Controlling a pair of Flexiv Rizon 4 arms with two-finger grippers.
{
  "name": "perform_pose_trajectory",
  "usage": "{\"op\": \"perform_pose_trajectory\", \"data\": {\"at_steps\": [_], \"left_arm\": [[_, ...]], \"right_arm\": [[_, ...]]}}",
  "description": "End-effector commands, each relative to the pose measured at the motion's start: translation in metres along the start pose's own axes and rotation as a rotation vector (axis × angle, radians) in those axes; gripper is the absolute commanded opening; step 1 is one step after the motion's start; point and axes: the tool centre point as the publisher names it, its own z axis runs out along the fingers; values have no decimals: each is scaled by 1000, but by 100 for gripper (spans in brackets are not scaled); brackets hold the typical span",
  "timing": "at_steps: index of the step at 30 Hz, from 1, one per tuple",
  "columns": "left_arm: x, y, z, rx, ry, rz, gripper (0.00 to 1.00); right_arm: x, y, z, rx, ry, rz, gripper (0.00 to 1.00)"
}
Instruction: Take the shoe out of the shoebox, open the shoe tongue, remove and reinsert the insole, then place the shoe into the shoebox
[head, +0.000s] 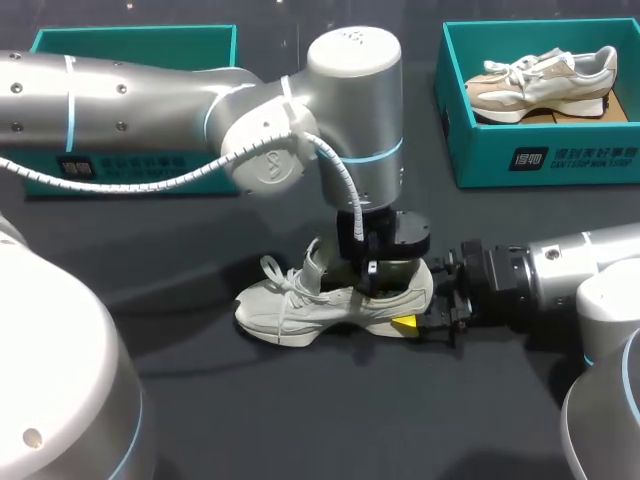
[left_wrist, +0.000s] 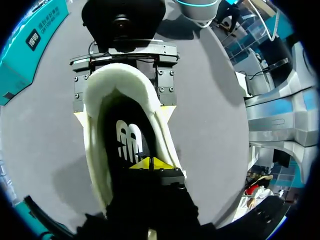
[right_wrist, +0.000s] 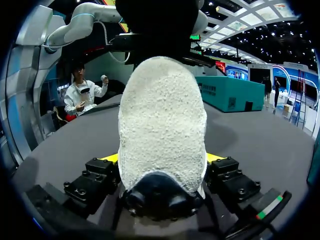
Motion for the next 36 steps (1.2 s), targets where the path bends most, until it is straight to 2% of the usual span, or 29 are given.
{"op": "perform_pose_trajectory", "data": {"at_steps": [1, 13, 20, 23, 36], "left_arm": [[2, 16, 4, 19, 19, -1, 0], [16, 27, 15, -4, 8, 38, 0], [16, 28, 19, -20, -16, 37, 29], [14, 28, 23, -26, -30, 30, 35], [-8, 29, 39, -95, -188, -14, 35]], "right_arm": [[0, 1, 0, 4, 0, 1, 0], [0, 1, 0, 4, 0, 1, 0], [0, 1, 0, 4, 0, 1, 0], [0, 1, 0, 4, 0, 1, 0], [0, 1, 0, 4, 0, 1, 0]]}}
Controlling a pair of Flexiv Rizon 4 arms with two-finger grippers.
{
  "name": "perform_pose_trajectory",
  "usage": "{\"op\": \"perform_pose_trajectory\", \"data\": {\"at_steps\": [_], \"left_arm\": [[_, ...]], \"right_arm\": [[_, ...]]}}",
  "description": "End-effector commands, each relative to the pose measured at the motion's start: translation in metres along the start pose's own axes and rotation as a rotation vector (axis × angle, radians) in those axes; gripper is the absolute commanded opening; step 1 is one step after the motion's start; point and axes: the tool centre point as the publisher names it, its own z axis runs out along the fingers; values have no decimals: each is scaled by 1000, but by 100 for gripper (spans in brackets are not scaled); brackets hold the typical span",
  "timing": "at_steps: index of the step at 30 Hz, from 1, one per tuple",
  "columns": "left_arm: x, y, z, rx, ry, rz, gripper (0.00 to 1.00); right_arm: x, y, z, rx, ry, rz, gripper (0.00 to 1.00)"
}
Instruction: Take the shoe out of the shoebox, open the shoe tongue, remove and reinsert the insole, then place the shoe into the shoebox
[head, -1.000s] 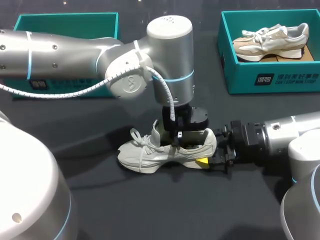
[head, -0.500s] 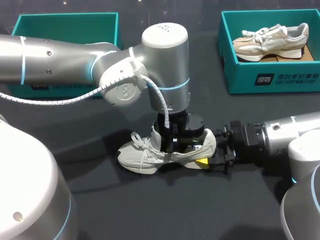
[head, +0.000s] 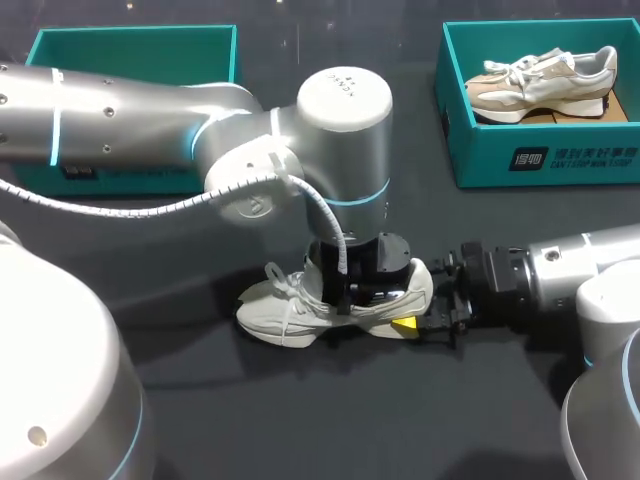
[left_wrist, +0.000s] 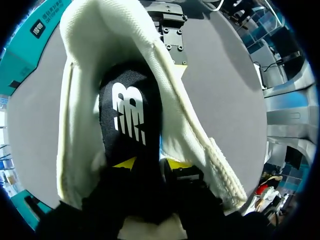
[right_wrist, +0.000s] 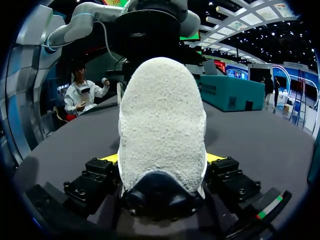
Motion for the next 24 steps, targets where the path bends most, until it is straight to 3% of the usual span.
{"op": "perform_pose_trajectory", "data": {"at_steps": [1, 7, 9, 10, 11, 24], "left_arm": [[0, -5, 16, -23, -50, -9, 35], [-6, -4, 21, -50, -113, -46, 27], [-9, -3, 20, -52, -117, -60, 16], [-11, -2, 20, -53, -119, -67, 4], [-12, -1, 20, -53, -119, -70, 0], [-10, 4, 8, -10, -87, -56, 0]], "right_arm": [[-1, 3, 0, 3, 0, 0, 0], [-1, 3, 0, 3, 0, 0, 0], [-1, 3, 0, 3, 0, 0, 0], [-1, 3, 0, 3, 0, 0, 0], [-1, 3, 0, 3, 0, 0, 0], [-1, 3, 0, 3, 0, 0, 0]]}}
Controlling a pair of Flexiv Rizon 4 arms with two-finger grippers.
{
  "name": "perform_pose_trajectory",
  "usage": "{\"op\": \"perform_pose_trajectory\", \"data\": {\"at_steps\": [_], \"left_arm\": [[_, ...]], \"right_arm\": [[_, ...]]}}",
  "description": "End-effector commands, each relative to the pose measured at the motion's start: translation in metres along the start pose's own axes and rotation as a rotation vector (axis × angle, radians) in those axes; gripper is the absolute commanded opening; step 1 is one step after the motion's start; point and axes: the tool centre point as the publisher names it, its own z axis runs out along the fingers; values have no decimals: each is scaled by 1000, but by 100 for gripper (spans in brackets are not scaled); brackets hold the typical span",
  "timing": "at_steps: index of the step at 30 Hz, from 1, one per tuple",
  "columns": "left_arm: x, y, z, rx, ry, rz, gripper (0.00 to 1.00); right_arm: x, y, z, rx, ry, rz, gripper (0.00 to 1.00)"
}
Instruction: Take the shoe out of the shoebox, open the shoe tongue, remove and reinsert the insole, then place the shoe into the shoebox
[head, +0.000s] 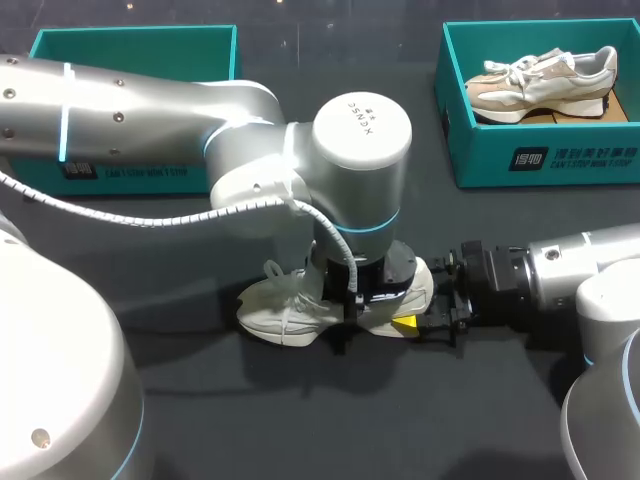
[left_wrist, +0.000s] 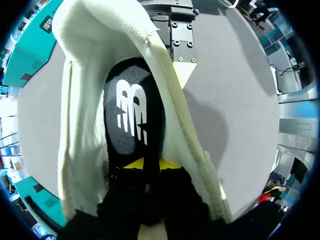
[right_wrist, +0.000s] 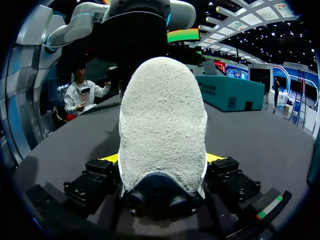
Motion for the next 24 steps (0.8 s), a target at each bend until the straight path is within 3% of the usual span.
{"op": "perform_pose_trajectory", "data": {"at_steps": [1, 11, 24], "left_arm": [[-8, 4, 8, 33, 28, 16, 0], [1, 6, -2, 104, 35, 39, 0], [2, 15, -26, 326, 14, -70, 0]], "right_arm": [[1, 3, 0, 4, 0, 1, 0], [1, 3, 0, 4, 0, 1, 0], [1, 3, 0, 4, 0, 1, 0]]}}
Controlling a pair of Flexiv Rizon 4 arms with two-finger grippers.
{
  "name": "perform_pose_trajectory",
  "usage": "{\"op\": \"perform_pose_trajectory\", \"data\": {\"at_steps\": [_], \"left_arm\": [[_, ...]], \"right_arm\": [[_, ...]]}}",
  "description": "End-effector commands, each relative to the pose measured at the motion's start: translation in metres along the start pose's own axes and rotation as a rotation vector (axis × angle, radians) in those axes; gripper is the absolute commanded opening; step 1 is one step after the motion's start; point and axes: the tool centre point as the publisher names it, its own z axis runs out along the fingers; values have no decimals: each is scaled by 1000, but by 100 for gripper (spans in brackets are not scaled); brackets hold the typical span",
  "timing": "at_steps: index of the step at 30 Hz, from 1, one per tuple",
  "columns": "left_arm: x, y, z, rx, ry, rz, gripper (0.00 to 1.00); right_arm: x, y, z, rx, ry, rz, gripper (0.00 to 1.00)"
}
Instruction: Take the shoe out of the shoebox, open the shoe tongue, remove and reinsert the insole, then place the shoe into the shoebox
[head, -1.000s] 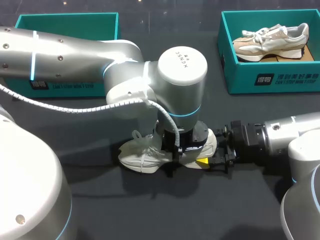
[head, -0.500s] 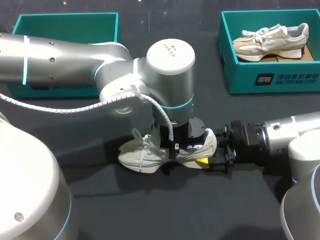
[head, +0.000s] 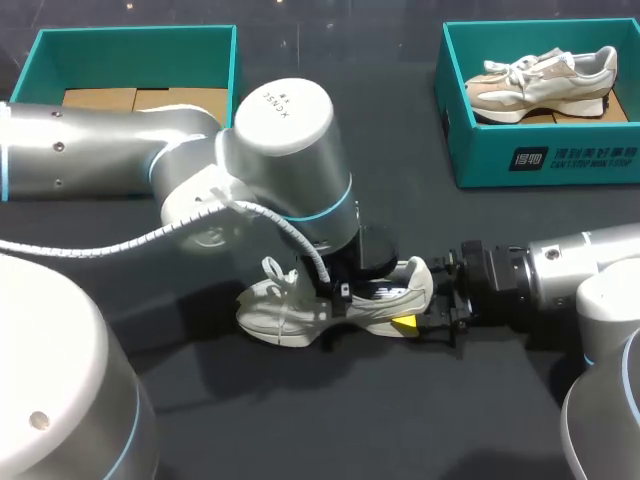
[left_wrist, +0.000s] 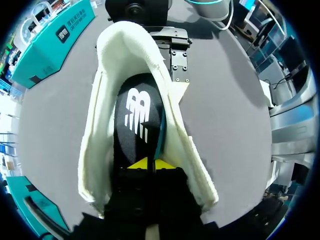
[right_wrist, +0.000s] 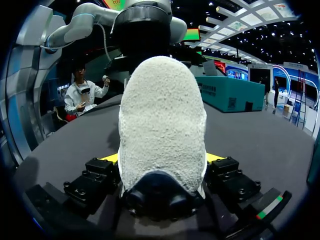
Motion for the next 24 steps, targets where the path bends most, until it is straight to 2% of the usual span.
{"op": "perform_pose_trajectory", "data": {"at_steps": [1, 19, 24], "left_arm": [[1, 15, -13, 105, -5, -24, 0], [-9, 20, -28, 264, 5, -112, 0], [-10, 18, -30, 278, 6, -117, 0]], "right_arm": [[0, 1, 0, 6, 0, 1, 0], [0, 1, 0, 6, 0, 1, 0], [0, 1, 0, 6, 0, 1, 0]]}}
